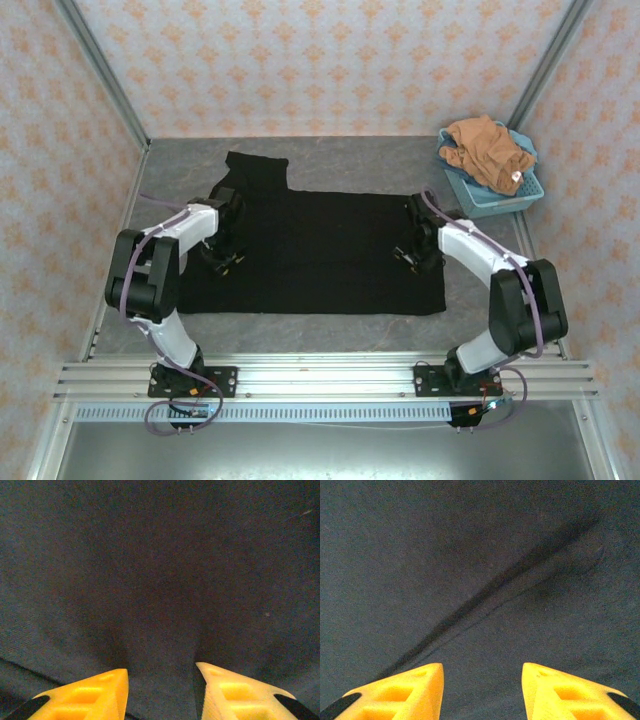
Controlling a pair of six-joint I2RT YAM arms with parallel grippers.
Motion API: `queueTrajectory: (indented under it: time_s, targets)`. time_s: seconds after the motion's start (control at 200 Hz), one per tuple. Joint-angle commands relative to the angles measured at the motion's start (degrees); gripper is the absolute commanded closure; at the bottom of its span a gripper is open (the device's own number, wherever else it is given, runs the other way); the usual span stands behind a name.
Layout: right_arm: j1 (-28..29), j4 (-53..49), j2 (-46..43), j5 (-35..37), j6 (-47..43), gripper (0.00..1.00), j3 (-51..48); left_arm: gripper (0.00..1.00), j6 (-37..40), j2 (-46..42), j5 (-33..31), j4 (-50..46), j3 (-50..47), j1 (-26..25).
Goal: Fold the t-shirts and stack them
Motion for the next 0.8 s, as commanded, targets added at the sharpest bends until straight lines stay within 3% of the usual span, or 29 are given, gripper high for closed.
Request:
queueTrajectory:
  time_s: [0.0,0.425,0.796]
  targets:
    - [0.38,-0.47,1.99,1.01,2.46,0.54,-2.34,0.60,-0.81,0.10,-0.41,0.74,-2.22,1.08]
    - [0.74,-4.49,10.33,5.76,11.25,0.56,-2.43,0.60,-6.93,0.47,0.91,4.54,-9.35,1.06]
    - [7.58,-13.15,15.39,5.44,18.66,0.56,2.38,0.60,-5.49,0.29,0.73,1.31,-9.42,1.35]
